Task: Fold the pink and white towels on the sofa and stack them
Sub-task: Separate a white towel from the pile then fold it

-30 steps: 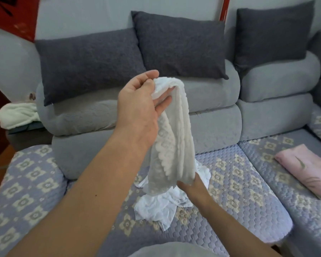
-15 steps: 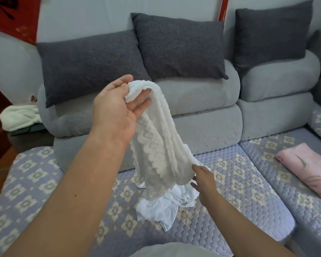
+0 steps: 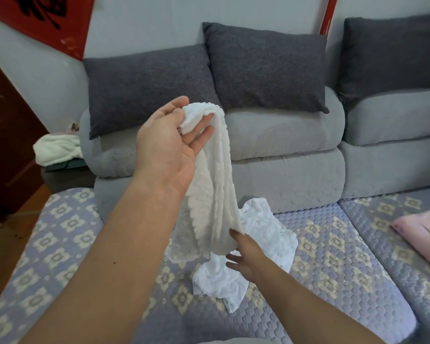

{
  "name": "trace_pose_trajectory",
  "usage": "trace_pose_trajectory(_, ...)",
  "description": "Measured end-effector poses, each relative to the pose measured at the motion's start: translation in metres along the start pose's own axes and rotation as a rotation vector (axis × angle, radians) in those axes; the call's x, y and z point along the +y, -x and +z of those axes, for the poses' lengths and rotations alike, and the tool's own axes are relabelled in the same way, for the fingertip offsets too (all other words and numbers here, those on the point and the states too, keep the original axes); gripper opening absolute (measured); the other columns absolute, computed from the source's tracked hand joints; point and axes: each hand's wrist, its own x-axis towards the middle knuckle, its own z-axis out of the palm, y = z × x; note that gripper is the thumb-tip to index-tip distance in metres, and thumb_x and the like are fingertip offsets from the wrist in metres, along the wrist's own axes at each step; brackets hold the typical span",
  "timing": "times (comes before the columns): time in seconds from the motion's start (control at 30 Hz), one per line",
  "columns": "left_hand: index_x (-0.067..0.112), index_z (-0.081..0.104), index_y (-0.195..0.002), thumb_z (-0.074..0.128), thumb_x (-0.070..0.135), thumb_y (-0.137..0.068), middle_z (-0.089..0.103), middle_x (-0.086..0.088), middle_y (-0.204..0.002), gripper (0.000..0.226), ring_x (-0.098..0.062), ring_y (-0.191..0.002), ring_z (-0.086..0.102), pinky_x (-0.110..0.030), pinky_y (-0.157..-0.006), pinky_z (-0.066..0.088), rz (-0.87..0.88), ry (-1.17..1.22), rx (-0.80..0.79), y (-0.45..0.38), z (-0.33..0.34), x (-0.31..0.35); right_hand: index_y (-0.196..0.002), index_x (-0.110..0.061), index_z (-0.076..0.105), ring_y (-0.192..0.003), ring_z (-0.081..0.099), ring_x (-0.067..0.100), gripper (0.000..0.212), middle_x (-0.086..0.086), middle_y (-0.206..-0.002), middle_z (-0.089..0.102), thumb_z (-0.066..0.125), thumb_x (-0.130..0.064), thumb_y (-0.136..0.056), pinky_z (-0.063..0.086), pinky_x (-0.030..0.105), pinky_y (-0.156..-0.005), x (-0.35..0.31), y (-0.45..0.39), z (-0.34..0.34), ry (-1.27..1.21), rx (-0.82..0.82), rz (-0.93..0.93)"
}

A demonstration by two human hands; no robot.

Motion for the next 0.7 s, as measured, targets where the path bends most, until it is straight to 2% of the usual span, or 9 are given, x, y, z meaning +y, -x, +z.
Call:
trace_pose_trajectory(0.1,0.005,0.066,-0.106,0.044,0.001,-0.103,0.070,-0.022,-0.112,0.022,-0.034,-0.094,0.075,-0.049,-0.086,0.060,0.020,-0.001,0.019,-0.002,0.000,0.003,-0.123,-0.024,0.053,-0.105,0.065,0.035,0.041,0.006,-0.124,0.057,0.072,-0.040,-0.090,0.055,0.053,-0.093,-0.002,-0.002,0.008,-0.178,0.022,0.014)
trace_pose_trajectory(0.2,0.008,0.066,-0.107,0.044,0.003,-0.103,0.070,-0.019,-0.115,0.023,-0.031,-0.095,0.075,-0.045,-0.087,0.060,0.074,-0.040,0.059,-0.010,-0.008,0.002,-0.120,-0.011,0.054,-0.100,0.066,0.033,0.039,0.010,-0.114,0.062,0.075,-0.018,-0.088,0.062,0.042,-0.071,-0.002,-0.014,0.004,-0.106,0.239,-0.128)
trace_pose_trajectory(0.27,0.011,0.066,-0.109,0.042,0.005,-0.103,0.069,-0.017,-0.118,0.025,-0.028,-0.095,0.075,-0.043,-0.089,0.060,0.099,-0.067,0.130,-0.022,-0.027,0.002,-0.115,-0.004,0.057,-0.092,0.068,0.034,0.034,0.012,-0.104,0.065,0.073,-0.013,-0.086,0.061,0.045,-0.074,-0.011,-0.017,-0.013,0.095,0.461,-0.236)
trace_pose_trajectory(0.33,0.013,0.066,-0.108,0.042,0.006,-0.102,0.068,-0.016,-0.117,0.025,-0.027,-0.092,0.076,-0.042,-0.088,0.060,0.083,-0.065,0.251,-0.039,-0.061,0.002,-0.106,-0.009,0.063,-0.082,0.069,0.029,0.021,0.011,-0.095,0.069,0.071,-0.014,-0.087,0.061,0.045,-0.077,-0.030,-0.010,-0.041,0.336,0.650,-0.336)
trace_pose_trajectory(0.4,0.015,0.065,-0.106,0.045,0.009,-0.102,0.067,-0.015,-0.117,0.022,-0.027,-0.093,0.075,-0.041,-0.090,0.059,0.009,-0.072,0.372,-0.058,-0.107,-0.004,-0.100,-0.014,0.067,-0.071,0.067,0.022,0.014,0.008,-0.090,0.071,0.070,-0.010,-0.087,0.058,0.035,-0.065,-0.050,0.000,-0.076,0.560,0.782,-0.425)
trace_pose_trajectory(0.43,0.015,0.064,-0.104,0.045,0.010,-0.103,0.066,-0.014,-0.119,0.020,-0.027,-0.095,0.072,-0.039,-0.092,0.058,-0.051,-0.091,0.413,-0.065,-0.131,-0.010,-0.101,-0.013,0.069,-0.068,0.063,0.019,0.014,0.007,-0.087,0.070,0.068,-0.008,-0.087,0.051,0.028,-0.058,-0.060,0.006,-0.090,0.676,0.835,-0.467)
trace_pose_trajectory(0.5,0.016,0.059,-0.098,0.038,0.012,-0.106,0.063,-0.012,-0.115,0.023,-0.024,-0.090,0.066,-0.038,-0.094,0.053,-0.185,-0.146,0.454,-0.072,-0.177,-0.033,-0.101,-0.009,0.069,-0.065,0.055,0.020,0.013,0.010,-0.083,0.068,0.066,-0.007,-0.089,0.038,0.026,-0.054,-0.076,0.016,-0.111,0.875,0.901,-0.545)
trace_pose_trajectory(0.57,0.017,0.057,-0.095,0.030,0.013,-0.107,0.063,-0.009,-0.105,0.030,-0.021,-0.085,0.063,-0.038,-0.097,0.047,-0.305,-0.157,0.483,-0.071,-0.213,-0.061,-0.096,-0.007,0.069,-0.065,0.050,0.023,0.010,0.013,-0.079,0.066,0.063,-0.004,-0.089,0.032,0.027,-0.053,-0.090,0.021,-0.121,1.017,0.907,-0.638)
trace_pose_trajectory(0.7,0.015,0.060,-0.093,0.028,0.014,-0.106,0.063,-0.005,-0.093,0.034,-0.018,-0.087,0.060,-0.035,-0.096,0.044,-0.456,-0.206,0.493,-0.061,-0.255,-0.103,-0.092,-0.003,0.071,-0.066,0.052,0.028,0.019,0.018,-0.078,0.069,0.056,0.005,-0.084,0.036,0.029,-0.057,-0.105,0.026,-0.124,1.245,0.867,-0.708)
